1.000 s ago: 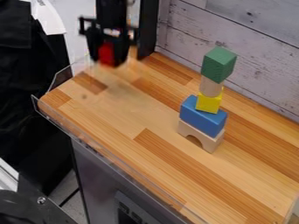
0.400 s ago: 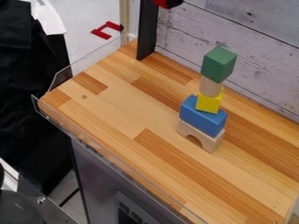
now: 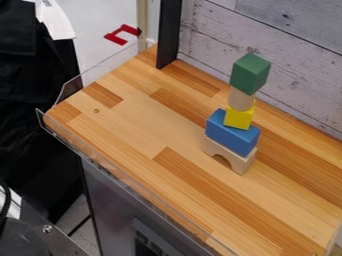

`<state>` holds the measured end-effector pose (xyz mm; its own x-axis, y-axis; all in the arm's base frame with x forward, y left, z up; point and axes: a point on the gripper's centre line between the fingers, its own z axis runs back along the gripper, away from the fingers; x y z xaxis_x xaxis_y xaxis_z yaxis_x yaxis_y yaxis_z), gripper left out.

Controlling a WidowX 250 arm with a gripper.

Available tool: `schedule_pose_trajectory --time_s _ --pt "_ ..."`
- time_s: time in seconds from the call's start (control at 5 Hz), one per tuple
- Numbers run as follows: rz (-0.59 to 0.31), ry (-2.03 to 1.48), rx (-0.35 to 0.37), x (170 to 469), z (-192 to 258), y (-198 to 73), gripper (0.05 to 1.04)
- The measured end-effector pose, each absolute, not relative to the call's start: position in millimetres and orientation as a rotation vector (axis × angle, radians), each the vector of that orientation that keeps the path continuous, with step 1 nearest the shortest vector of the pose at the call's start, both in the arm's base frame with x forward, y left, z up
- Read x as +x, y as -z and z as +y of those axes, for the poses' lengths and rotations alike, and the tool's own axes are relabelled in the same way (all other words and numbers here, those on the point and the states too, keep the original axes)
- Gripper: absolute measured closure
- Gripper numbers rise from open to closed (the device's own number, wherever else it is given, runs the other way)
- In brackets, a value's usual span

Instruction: Grab the red block and put it on top of the green block

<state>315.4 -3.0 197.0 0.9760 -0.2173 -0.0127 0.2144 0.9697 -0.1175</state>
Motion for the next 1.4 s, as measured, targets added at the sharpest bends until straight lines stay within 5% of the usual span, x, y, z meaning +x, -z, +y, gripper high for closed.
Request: schedule_pose_trajectory --time_s 1.0,1.4 --pt "0.186 0.351 -0.091 296 -41 -161 0.5" --pt "0.17 0.364 -0.075 288 -47 -168 0.5"
